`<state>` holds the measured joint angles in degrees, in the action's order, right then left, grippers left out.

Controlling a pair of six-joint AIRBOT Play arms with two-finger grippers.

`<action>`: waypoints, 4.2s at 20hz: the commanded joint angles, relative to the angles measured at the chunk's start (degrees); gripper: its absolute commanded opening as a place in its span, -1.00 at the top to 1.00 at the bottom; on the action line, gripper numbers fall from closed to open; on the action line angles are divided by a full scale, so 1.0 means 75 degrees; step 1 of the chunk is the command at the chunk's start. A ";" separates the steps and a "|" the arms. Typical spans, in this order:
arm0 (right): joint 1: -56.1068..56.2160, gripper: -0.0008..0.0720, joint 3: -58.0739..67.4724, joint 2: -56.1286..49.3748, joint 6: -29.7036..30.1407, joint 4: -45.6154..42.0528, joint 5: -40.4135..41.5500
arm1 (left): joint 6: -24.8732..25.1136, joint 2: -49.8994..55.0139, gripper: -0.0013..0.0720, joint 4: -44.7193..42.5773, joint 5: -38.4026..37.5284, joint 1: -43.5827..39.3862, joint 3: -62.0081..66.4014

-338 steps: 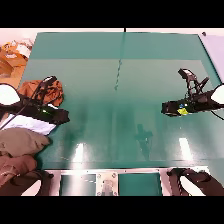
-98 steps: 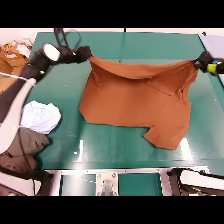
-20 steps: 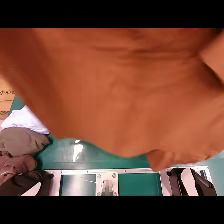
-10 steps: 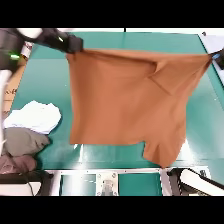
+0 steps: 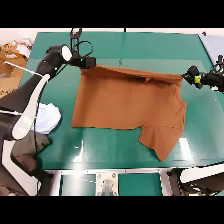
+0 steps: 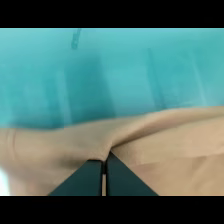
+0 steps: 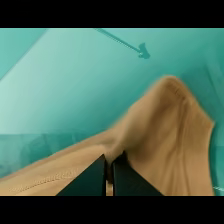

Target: Fold the shirts.

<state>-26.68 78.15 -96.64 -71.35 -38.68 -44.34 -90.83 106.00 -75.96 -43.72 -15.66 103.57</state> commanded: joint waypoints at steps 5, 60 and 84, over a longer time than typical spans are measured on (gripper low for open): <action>-0.0175 0.93 0.0326 -0.0373 -0.0143 -0.1647 -0.1445 | 0.0440 0.0300 0.89 0.0248 -0.1620 0.0291 -0.0026; -0.1547 0.93 -0.7816 0.5569 -0.1588 -0.1909 -0.1961 | -0.1877 -0.5913 -0.98 0.4013 0.2538 -0.1189 -1.0634; -0.1422 0.93 -0.6283 0.5645 -0.3092 -0.4797 -0.5234 | -0.0819 -0.5805 0.90 0.1020 -0.2127 -0.0632 -0.8419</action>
<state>-37.30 29.93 -54.63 -90.91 -67.81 -77.62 -97.17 64.10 -63.92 -49.36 -20.95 38.59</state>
